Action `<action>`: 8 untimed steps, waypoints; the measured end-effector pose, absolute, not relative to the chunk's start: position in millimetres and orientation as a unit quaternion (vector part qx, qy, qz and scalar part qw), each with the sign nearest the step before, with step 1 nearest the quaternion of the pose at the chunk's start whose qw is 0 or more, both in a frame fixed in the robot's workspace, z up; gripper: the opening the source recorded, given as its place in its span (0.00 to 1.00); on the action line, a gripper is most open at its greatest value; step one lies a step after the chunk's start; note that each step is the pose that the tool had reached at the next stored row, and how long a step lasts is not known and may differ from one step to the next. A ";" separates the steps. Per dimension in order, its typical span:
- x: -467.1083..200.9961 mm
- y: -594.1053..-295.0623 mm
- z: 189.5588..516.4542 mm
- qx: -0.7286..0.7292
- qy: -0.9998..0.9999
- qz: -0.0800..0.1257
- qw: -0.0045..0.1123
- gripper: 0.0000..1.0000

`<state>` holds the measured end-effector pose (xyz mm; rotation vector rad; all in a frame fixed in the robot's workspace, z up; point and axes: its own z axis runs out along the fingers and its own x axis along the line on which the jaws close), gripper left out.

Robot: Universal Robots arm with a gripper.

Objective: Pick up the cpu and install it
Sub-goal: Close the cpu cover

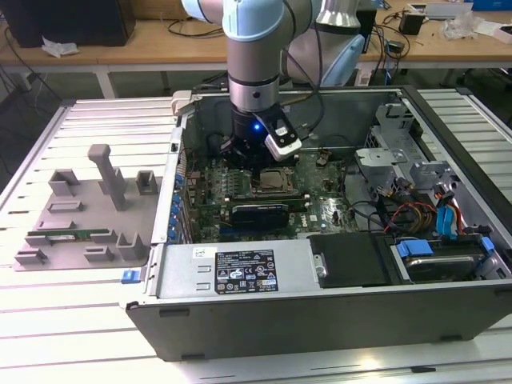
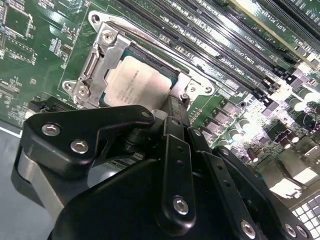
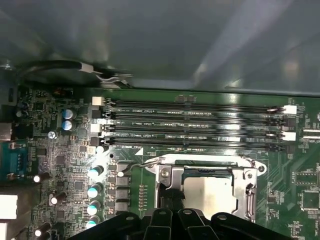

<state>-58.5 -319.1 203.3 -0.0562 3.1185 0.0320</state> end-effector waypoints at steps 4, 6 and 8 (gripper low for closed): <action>-58.7 -319.1 201.3 -0.020 1.000 0.010 0.011 0.11; -58.7 -319.1 201.2 -0.020 1.000 0.010 0.011 0.11; -54.8 -319.1 231.1 -0.020 1.000 0.010 0.011 0.11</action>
